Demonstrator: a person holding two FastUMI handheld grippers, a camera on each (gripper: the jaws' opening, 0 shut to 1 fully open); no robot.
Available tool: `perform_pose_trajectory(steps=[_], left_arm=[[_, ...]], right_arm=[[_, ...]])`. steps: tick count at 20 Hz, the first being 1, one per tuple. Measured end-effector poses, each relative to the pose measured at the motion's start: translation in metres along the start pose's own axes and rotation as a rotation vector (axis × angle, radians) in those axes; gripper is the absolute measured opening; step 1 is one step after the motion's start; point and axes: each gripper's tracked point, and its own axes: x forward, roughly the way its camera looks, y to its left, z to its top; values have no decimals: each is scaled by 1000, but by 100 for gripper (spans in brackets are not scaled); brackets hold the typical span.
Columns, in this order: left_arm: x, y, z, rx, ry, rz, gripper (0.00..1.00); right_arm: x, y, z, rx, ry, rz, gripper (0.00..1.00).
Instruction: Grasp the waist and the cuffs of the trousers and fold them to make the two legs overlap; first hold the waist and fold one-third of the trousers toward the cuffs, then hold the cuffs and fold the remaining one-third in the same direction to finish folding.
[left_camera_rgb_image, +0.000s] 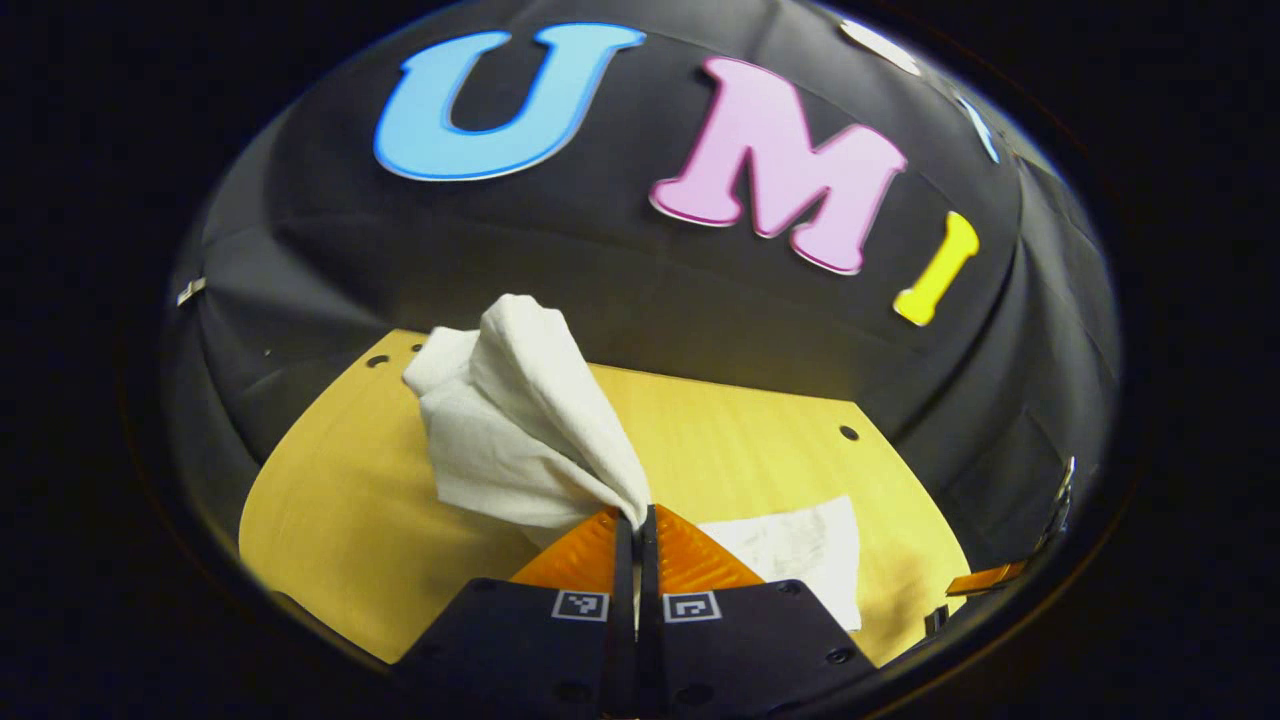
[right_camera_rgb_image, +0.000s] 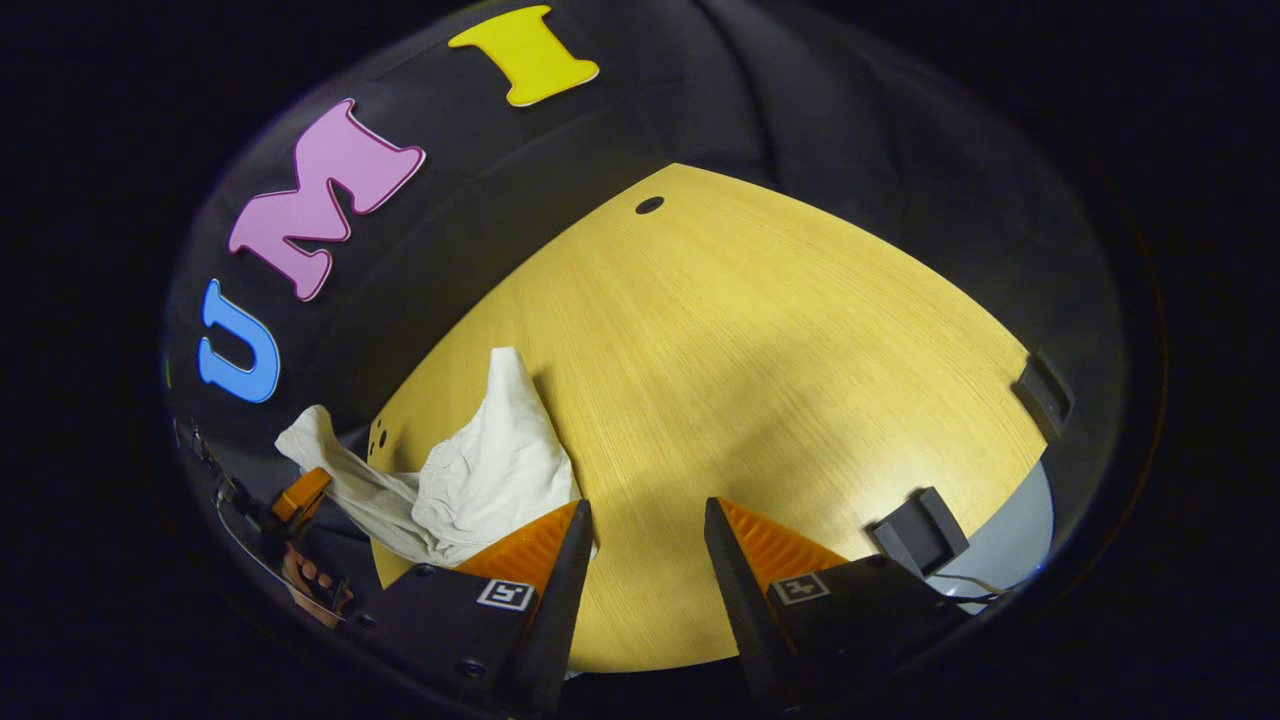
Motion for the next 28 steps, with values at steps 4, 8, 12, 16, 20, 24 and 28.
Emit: perform_pose_trajectory(steps=[4, 8, 12, 16, 20, 24, 28], left_arm=[[12, -52, -26, 85, 43, -66, 6], [18, -85, -59, 173, 89, -105, 5], [24, -104, -107, 251, 151, -119, 5], [22, -114, -148, 362, 190, -127, 2], [20, -124, -177, 413, 209, -175, 6], [19, -142, -191, 402, 215, -248, 59], [8, -153, -177, 308, 195, -277, 99]], right_arm=[[-7, -26, 5, 14, 2, -27, 71], [-10, -42, 12, 23, 5, -30, 71], [-9, -57, 21, 16, 10, -31, 71], [-6, -67, 30, 13, 19, -27, 71], [-2, -66, 31, -4, 39, -14, 71], [5, -56, 31, -36, 58, 16, 71], [7, -26, 33, -95, 43, 79, 71]])
